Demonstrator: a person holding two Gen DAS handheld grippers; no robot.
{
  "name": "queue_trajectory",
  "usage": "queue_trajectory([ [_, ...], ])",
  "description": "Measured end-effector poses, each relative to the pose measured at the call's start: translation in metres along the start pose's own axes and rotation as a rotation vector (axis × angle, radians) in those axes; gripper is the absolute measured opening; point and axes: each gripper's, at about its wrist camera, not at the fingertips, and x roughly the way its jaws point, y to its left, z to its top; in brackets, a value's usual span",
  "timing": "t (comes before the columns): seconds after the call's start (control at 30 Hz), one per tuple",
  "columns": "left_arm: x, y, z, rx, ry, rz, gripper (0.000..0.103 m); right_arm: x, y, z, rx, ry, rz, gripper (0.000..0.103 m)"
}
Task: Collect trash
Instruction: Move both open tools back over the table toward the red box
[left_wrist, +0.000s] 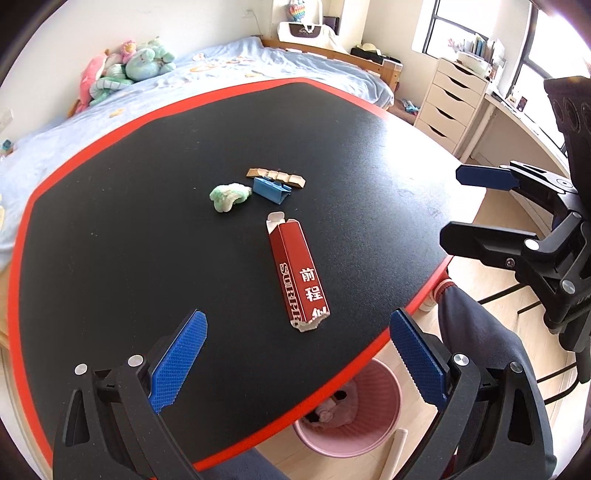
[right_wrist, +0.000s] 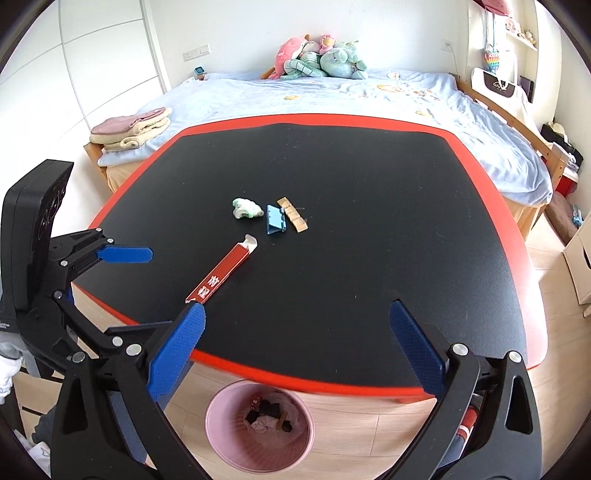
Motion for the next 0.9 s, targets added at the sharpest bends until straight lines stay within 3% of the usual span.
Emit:
queue_trajectory([
  [0.27,0.019,0.003,0.008,-0.018,0.006,0.014,0.095,0.050,-0.012,0.030,-0.027,0.034,-0.030,0.098],
  [0.67,0.029,0.009,0.011,-0.014,-0.008,0.049,0.095,0.104,-0.021,0.049,-0.092,0.064,-0.094,0.098],
  [0.7,0.029,0.009,0.011,-0.013,-0.013,0.052,0.093,0.108,-0.022,0.051,-0.092,0.065,-0.096,0.098],
  [0.77,0.030,0.008,0.010,-0.007,-0.007,0.058,0.079,0.114,-0.023,0.053,-0.099,0.066,-0.102,0.097],
  [0.9,0.030,0.011,0.010,0.004,-0.004,0.064,0.063,0.123,-0.023,0.057,-0.108,0.064,-0.108,0.092],
])
